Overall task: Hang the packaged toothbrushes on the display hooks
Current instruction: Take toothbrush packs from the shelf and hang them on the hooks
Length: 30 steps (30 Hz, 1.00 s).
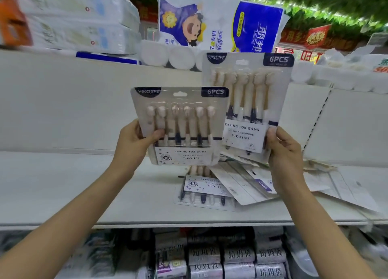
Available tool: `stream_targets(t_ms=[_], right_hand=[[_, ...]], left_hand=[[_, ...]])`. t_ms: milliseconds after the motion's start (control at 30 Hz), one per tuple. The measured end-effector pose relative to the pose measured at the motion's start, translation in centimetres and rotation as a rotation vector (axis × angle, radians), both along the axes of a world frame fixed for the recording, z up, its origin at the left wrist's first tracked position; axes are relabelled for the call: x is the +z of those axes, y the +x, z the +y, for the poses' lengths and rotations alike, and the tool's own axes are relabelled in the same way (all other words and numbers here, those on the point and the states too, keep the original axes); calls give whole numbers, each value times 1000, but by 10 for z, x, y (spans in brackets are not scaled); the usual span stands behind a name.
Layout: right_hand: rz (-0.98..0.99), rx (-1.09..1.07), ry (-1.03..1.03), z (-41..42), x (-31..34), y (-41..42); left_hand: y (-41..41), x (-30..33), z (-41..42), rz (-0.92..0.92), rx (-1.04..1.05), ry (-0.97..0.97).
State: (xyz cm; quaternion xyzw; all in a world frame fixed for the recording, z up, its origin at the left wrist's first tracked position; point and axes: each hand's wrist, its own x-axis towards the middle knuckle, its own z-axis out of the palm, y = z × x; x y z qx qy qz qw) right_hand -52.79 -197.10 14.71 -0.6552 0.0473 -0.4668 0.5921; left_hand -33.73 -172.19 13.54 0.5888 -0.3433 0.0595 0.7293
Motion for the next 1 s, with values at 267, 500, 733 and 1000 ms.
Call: stream_targets(t_ms=[267, 500, 733, 1000], right_hand=[[96, 207, -22, 43, -30, 21], [183, 197, -185, 53, -42, 36], [111, 189, 8, 67, -38, 48], [76, 311, 18, 130, -32, 77]], left_hand=[[-19, -18, 23, 38, 127, 74], [-37, -26, 37, 56, 226, 89], [-47, -22, 90, 165, 344, 13], [-61, -25, 188, 202, 541, -15]])
